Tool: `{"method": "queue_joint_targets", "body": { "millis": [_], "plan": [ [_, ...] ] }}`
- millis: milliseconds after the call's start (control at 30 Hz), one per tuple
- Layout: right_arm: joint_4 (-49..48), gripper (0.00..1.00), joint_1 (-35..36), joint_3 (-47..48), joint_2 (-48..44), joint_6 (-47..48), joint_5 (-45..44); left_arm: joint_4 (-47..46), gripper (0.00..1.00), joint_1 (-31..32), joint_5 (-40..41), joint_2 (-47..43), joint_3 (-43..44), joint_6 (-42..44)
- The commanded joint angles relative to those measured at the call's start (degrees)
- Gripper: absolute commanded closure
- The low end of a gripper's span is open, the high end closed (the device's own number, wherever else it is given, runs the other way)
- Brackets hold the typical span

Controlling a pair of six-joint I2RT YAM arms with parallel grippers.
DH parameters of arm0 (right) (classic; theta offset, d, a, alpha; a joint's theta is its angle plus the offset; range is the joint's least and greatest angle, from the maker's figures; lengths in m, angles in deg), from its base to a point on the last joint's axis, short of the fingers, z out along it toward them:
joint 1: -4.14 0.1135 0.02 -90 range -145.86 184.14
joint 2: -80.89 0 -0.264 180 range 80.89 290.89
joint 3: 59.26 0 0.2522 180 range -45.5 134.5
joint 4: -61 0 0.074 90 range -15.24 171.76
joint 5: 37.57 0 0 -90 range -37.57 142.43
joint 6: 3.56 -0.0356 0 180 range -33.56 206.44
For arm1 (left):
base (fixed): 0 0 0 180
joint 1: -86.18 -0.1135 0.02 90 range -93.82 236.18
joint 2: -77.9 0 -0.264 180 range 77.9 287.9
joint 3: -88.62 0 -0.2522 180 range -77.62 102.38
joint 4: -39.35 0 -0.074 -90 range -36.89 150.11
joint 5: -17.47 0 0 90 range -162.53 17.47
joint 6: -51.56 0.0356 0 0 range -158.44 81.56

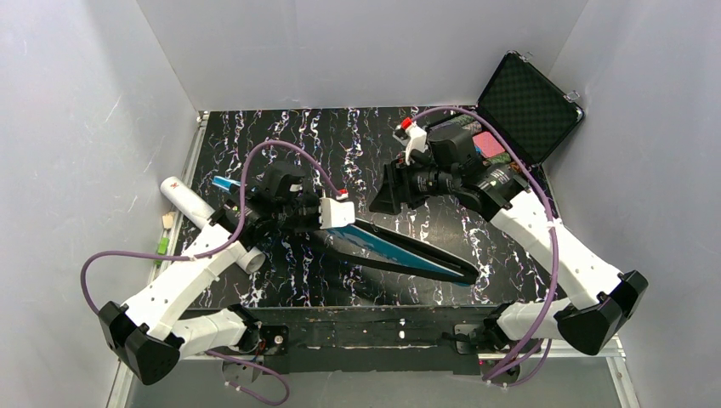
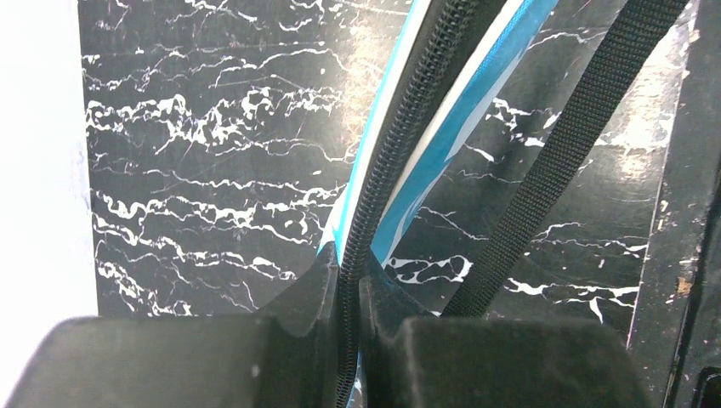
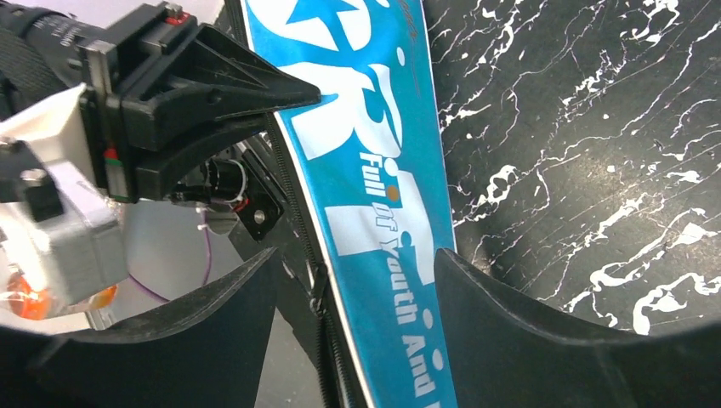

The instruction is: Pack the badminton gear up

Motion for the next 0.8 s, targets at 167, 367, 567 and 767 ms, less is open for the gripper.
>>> {"method": "queue_joint_targets", "body": {
  "millis": [167, 367, 567, 767],
  "plan": [
    [-1.68, 0.35, 3.81, -1.68, 1.29, 5.6, -3.26, -1.96, 1.0, 0.1, -5.23, -0.39, 3.98, -0.9],
    [-1.28, 0.44, 6.14, -1.25, 3.5, 5.27, -4.83, -1.54, 1.0, 0.07, -5.16, -0.35, 4.01, -1.2],
    [-1.41, 0.59, 7.15, -1.95, 2.79, 4.62, -6.25, -1.5, 1.0, 0.07, -4.73, -0.39, 3.61, -1.23],
    [-0.94, 0.73, 7.51, -2.86, 0.98, 4.6, -7.4, -1.48, 1.0, 0.11, -4.04, -0.33, 3.42, -1.31]
  ]
}}
